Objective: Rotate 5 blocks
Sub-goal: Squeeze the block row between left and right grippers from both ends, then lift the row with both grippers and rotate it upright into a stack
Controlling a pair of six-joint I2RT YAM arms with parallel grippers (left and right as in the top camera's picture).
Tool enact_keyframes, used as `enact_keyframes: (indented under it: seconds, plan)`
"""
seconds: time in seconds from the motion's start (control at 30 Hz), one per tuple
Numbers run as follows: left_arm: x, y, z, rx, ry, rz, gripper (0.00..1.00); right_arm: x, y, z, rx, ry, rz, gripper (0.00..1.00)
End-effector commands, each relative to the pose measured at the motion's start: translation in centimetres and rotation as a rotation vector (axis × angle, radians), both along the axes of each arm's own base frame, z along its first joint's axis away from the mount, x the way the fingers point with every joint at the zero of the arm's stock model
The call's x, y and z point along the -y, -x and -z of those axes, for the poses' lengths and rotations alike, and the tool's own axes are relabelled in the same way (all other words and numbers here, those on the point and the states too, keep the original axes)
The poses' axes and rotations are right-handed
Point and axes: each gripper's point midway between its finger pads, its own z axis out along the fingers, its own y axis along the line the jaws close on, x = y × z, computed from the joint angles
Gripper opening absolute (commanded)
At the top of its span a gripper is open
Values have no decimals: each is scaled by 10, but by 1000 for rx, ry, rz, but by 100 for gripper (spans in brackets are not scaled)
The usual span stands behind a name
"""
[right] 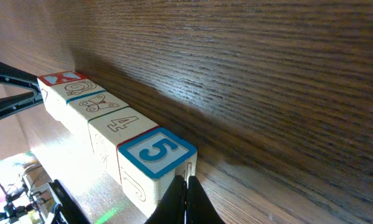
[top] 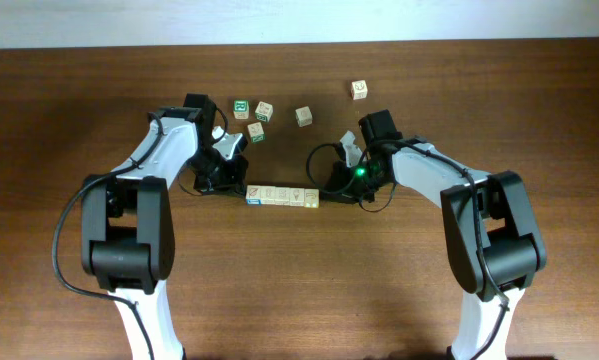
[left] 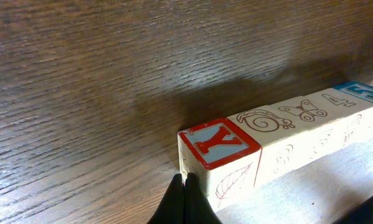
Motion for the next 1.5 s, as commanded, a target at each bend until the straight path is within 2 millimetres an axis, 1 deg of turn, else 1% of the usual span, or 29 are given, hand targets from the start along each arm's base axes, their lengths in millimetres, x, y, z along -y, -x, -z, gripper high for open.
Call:
enact_keyframes:
  seconds: [0.0, 0.07, 0.3, 0.57, 0.77, 0.9, 0.97, 1.07, 1.2, 1.27, 1.47]
  plan:
    - [6, 2, -8, 15, 30, 21, 0, -10, -1, -3, 4, -12, -11, 4]
    - [7, 2, -8, 17, 30, 22, 0, -10, -1, -4, 3, -17, -10, 4]
    - [18, -1, -7, 45, 33, 52, 0, -16, -3, -8, 19, -45, -21, 4]
    - [18, -1, -7, 46, 33, 52, 0, -25, -5, -15, 53, -84, -42, 4]
    - [18, -1, -7, 45, 33, 52, 0, -30, -6, -27, 88, -94, -60, 4]
    - [18, -1, -7, 45, 33, 52, 0, -32, -8, -47, 134, -108, -65, 4]
    - [18, -1, -7, 45, 34, 52, 0, -33, -8, -49, 138, -112, -66, 4]
    - [18, -1, -7, 44, 33, 52, 0, -43, -5, -56, 142, -140, -91, 4]
    - [18, -1, -7, 44, 34, 52, 0, -61, -6, -73, 173, -149, -129, 4]
    - [18, 0, -7, 41, 33, 52, 0, -69, -6, -79, 186, -150, -146, 4]
    - [18, 0, -7, 41, 33, 52, 0, -79, -3, -90, 187, -140, -168, 4]
